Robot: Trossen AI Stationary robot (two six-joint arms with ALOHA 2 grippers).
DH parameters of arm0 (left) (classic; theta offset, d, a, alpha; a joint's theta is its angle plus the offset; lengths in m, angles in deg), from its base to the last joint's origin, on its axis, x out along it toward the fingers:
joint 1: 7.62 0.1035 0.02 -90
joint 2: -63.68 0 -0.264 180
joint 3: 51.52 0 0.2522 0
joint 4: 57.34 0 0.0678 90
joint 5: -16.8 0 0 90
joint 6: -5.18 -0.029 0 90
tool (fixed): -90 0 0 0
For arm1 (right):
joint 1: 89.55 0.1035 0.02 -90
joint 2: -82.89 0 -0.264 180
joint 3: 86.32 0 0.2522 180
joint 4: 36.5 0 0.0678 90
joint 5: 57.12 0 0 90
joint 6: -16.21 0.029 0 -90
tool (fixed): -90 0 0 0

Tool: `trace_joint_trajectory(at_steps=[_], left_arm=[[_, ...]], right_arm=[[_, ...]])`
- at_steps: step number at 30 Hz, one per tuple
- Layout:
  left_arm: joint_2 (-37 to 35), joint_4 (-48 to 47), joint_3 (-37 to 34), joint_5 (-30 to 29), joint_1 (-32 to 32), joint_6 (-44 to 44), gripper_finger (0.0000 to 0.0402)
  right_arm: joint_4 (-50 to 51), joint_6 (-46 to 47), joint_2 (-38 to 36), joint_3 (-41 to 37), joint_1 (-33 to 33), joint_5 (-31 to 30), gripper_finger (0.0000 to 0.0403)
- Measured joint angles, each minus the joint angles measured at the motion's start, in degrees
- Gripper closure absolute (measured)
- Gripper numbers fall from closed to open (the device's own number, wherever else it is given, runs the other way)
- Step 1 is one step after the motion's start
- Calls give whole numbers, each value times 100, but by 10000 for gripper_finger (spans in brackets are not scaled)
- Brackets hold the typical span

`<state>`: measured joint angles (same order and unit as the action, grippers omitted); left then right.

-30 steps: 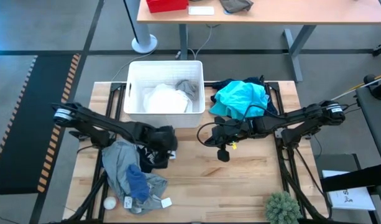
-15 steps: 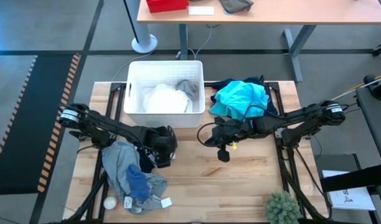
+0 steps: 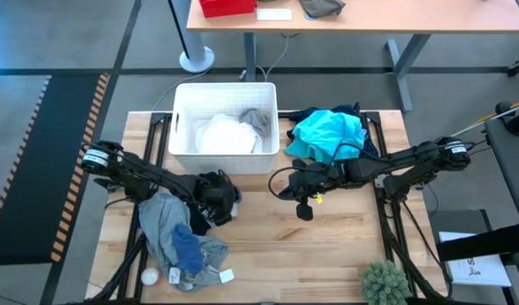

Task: Sort clothes
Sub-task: Put the right black sock into the white bin

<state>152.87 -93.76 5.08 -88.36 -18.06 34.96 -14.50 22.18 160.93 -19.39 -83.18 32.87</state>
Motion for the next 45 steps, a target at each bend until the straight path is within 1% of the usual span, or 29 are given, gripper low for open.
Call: trace_joint_trajectory(at_steps=[2, 5, 7, 11, 12, 16, 19, 23, 31, 39, 42, 45], left_arm=[[0, 4, -74, -17, -1, 176, 214], [-1, 7, -93, -85, -1, 293, 254], [-4, -32, -46, -94, -1, 273, 290], [-32, -24, 216, -66, -1, -22, 377], [-50, -23, 302, -28, -7, -119, 388], [-189, -26, 722, -40, -104, -447, 387], [-305, -88, 1058, -63, -183, -755, 397], [-477, -121, 1429, -136, -291, -1132, 398], [-1166, -134, 1838, -273, -403, -1958, 400], [-2066, -19, 2141, -1245, -295, -2914, 401], [-2279, 6, 2307, -1566, -110, -3343, 401], [-2417, 70, 2470, -1637, 214, -3726, 401]], right_arm=[[0, -1, 0, 0, 0, 0, 403], [1, -3, 0, 0, 0, 0, 403], [1, -2, 0, 0, 0, 0, 403], [0, -1, 0, 0, 0, 0, 403], [-1, -1, 0, 0, 0, 0, 403], [1, -6, 0, 0, 0, 0, 403], [1, -63, 0, 0, 0, 0, 403], [0, -60, 0, 0, 0, 1, 403], [0, -62, 0, 0, 14, 2, 403], [-21, -70, 0, 1, 15, 2, 403], [-36, -65, 0, 1, 15, 2, 403], [-45, -62, 0, 2, 15, 2, 403]])
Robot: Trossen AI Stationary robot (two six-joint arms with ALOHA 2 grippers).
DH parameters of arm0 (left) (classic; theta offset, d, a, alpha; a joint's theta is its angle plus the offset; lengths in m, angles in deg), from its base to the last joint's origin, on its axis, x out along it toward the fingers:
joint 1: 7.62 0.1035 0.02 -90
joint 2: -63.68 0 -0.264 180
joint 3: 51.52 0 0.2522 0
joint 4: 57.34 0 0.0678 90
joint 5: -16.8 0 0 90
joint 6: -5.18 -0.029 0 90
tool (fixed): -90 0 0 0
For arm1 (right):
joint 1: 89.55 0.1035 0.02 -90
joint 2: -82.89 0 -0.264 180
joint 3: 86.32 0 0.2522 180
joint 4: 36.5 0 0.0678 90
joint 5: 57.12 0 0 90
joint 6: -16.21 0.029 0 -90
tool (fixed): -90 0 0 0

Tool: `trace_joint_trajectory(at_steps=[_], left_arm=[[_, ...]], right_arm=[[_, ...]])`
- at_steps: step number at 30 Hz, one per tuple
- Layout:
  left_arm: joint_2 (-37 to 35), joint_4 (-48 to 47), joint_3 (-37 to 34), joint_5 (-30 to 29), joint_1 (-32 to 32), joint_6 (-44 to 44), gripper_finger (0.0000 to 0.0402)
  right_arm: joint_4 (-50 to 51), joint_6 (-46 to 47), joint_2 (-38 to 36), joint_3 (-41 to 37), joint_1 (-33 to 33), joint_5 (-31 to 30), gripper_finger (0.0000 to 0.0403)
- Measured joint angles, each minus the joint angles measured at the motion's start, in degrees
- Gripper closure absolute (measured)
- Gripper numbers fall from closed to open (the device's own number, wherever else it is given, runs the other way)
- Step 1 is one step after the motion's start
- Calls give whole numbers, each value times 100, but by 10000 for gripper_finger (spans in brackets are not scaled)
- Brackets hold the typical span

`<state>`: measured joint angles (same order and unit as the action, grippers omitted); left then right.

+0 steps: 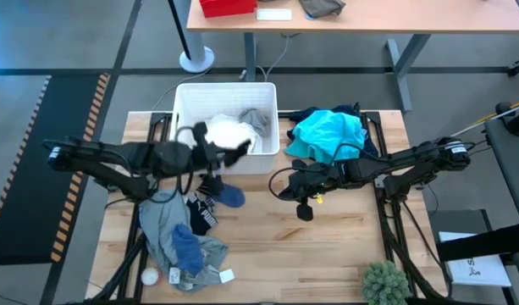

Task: Sort clothes
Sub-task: Put the right black sock into the white bin

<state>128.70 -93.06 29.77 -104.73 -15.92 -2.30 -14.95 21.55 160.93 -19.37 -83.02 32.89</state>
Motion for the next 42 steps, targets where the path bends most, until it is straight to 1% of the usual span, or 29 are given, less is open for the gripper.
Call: trace_joint_trajectory(at_steps=[4, 6, 8, 13, 16, 19, 22, 30, 34, 38, 42], left_arm=[[-44, 4, 165, 124, 631, -391, 401], [-45, -10, 221, 398, 1046, -532, 401], [-14, -2, 282, 858, 1525, -578, 402], [219, 39, 364, 2378, 2833, -575, 402], [491, 54, 372, 2994, 3506, -537, 401], [854, 143, 343, 3484, 3978, -506, 401], [1345, 275, 323, 3589, 4210, -521, 401], [2546, 687, 317, 3600, 4518, -747, 389], [2855, 632, 370, 3602, 4531, -705, 388], [2980, 456, 494, 3613, 4523, -668, 389], [2983, 196, 691, 3613, 4521, -656, 369]], right_arm=[[-7, 82, 0, 0, 0, 0, 403], [-19, 83, 0, 0, 11, -2, 403], [-29, 82, 0, 0, 13, -1, 403], [-39, 79, 0, 0, 12, -2, 403], [-43, 85, 0, 0, 12, -2, 403], [-48, 102, 0, 0, 11, -2, 403], [-60, 103, 0, 0, 11, -2, 403], [-63, 149, 0, 0, 11, -2, 403], [-63, 149, -2, 0, 11, -2, 403], [-64, 115, -2, 0, 11, -2, 403], [-65, 96, -1, 0, 11, -2, 403]])
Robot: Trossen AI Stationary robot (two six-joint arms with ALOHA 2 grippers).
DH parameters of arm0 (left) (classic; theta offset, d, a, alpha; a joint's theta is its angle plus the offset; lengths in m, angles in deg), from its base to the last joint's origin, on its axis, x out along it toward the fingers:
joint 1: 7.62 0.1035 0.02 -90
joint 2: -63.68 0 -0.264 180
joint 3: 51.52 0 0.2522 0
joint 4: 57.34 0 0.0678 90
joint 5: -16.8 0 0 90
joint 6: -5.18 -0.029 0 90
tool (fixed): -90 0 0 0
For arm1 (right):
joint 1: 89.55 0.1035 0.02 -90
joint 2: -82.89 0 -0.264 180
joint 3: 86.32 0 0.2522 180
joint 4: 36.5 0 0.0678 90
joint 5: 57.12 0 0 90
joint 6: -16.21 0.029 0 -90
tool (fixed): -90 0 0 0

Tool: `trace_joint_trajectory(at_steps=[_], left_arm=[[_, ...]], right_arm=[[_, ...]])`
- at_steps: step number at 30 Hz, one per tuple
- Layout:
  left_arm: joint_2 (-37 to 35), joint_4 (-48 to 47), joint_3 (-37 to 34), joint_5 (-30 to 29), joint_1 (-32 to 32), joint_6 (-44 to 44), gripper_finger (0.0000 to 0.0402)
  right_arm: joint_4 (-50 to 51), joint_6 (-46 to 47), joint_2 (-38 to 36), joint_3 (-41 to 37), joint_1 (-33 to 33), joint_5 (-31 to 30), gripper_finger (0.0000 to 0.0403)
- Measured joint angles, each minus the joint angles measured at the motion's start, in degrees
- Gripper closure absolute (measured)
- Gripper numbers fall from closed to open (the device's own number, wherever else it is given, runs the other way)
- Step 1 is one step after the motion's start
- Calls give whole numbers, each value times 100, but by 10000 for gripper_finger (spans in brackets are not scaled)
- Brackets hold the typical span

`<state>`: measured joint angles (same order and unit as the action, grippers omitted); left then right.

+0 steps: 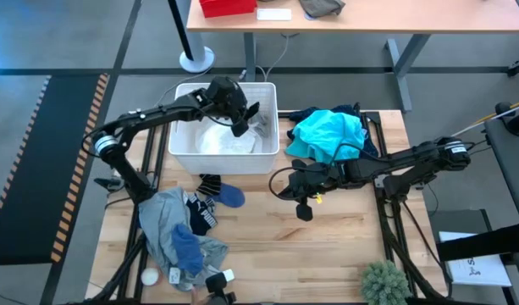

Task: Sort clothes
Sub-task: Put the right black sock into the white bin, then put the black sock into the white bin

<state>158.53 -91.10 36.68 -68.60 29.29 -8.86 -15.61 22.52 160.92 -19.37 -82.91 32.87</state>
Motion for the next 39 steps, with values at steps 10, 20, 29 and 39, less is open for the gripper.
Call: trace_joint_trajectory(at_steps=[10, 20, 29, 39], left_arm=[[-231, -178, 450, 98, -17, 215, 248], [-634, -628, 457, 80, -33, 169, 159], [-1462, -1031, 433, -476, -485, -265, 273], [-2459, -1796, 407, -667, -1011, -389, 396]], right_arm=[[3, -88, 3, 0, 24, 0, 403], [12, -92, 5, 0, 24, 0, 403], [9, -26, 5, -2, 24, 1, 403], [8, 118, 5, -4, 33, 1, 403]])
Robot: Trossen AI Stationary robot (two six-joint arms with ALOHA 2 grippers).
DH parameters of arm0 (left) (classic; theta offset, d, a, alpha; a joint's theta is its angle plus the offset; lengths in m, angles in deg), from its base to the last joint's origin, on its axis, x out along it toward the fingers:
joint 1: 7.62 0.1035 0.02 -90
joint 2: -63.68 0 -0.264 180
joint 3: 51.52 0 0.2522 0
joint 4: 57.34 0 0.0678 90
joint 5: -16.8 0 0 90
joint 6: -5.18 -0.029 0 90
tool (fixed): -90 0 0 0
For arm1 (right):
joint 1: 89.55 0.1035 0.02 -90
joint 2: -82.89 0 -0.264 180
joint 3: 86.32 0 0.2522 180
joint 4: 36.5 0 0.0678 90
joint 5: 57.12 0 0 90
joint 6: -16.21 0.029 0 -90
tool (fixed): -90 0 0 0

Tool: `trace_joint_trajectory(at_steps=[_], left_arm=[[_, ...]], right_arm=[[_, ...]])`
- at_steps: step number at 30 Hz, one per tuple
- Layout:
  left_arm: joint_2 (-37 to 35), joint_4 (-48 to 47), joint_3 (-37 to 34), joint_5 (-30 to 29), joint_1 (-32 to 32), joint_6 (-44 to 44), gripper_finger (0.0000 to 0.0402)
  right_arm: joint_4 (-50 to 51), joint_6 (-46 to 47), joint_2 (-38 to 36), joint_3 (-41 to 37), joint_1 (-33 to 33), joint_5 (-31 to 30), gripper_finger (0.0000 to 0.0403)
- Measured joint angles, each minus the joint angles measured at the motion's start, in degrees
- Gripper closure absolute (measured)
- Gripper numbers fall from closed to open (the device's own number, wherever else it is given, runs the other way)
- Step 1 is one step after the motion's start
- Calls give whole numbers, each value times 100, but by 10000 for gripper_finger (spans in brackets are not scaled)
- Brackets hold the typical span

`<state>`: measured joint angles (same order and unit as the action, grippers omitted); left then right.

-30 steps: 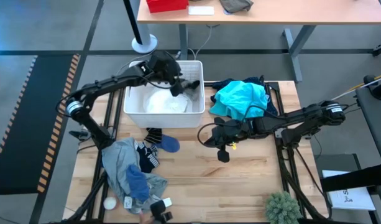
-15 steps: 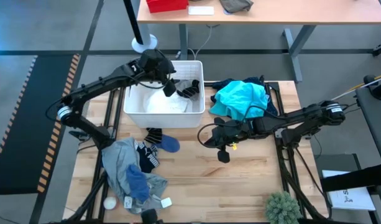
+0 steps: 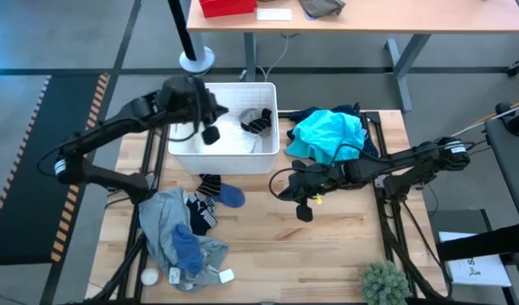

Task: Sort clothes
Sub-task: Put the black sock into the white bin

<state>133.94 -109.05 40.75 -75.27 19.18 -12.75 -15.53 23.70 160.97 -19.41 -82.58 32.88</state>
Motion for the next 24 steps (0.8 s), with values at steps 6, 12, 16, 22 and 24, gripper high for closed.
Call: trace_joint_trajectory(at_steps=[6, 12, 16, 22, 24], left_arm=[[-449, -438, -80, -33, -617, 161, 401], [-714, -714, -386, -603, -1513, 502, 401], [-848, -791, -842, -942, -2192, 697, 401], [-889, -778, -1428, -1078, -3110, 1370, 401], [-880, -759, -1587, -1087, -3376, 1606, 402]], right_arm=[[-5, -105, 2, -2, 4, 0, 403], [-3, -114, 2, -4, 4, -1, 403], [-4, -134, 2, -4, 4, 1, 403], [-7, -109, 2, -4, 4, 1, 403], [-5, -109, 2, -4, 4, 1, 403]])
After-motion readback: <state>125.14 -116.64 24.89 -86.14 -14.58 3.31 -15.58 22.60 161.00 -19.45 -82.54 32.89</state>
